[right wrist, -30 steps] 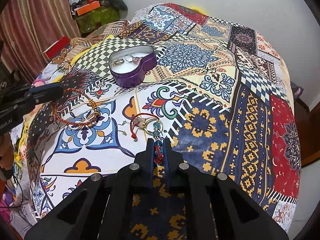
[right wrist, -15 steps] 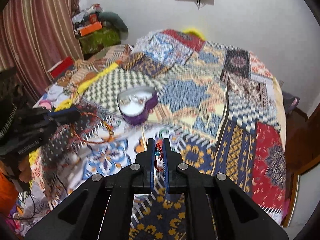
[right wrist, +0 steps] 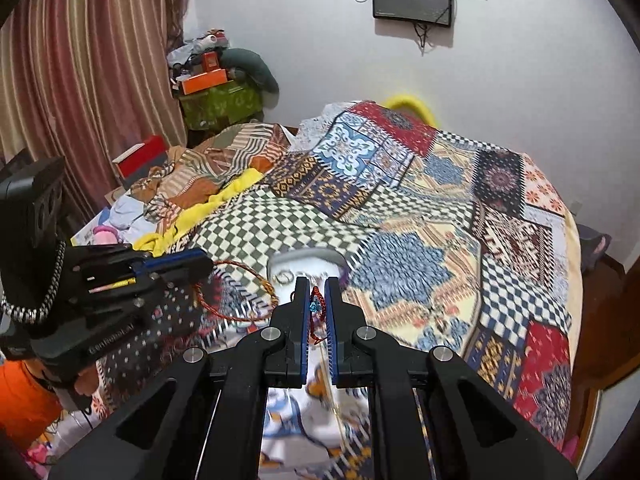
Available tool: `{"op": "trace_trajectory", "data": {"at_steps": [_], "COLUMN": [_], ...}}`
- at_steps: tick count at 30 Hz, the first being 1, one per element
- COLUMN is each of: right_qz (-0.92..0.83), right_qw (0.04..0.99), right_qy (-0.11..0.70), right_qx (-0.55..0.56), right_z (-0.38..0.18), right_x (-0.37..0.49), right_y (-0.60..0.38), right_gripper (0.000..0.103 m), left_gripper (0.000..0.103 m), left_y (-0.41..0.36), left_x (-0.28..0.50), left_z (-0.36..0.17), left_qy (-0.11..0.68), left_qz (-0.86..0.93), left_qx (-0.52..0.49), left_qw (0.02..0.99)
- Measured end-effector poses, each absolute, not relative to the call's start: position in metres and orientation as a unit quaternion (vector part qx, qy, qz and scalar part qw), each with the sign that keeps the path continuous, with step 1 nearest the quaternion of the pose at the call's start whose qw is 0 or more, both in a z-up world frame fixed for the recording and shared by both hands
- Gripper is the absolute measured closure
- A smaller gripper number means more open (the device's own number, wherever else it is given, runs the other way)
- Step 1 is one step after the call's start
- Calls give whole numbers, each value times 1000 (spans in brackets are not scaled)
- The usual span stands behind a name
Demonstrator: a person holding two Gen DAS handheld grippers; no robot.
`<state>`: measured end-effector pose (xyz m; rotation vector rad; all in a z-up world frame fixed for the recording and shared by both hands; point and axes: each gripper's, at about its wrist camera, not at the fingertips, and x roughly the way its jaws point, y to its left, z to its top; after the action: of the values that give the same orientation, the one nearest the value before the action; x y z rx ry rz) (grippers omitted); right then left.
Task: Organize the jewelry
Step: 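Lower both held pieces into the heart tin and open both tools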
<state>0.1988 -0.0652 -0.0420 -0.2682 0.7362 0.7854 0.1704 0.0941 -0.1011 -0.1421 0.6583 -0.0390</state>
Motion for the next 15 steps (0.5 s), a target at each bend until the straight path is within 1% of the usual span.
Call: {"op": "trace_trajectory", "data": {"at_steps": [7, 15], "right_qz": [378, 378], "right_qw": [846, 839], "right_qy": [354, 368], "right_qx": [-129, -134], "right_z": [-51, -69], "right_x": [220, 244], "right_y": [-42, -20], "right_gripper": [97, 97], "left_gripper": [100, 100], "left_y": [104, 118], "left_x": [196, 230], "left_z": [-110, -136], "left_qy": [328, 350], "left_qz": [-10, -4], "left_qx": [-61, -67], "left_qw": [943, 934]}}
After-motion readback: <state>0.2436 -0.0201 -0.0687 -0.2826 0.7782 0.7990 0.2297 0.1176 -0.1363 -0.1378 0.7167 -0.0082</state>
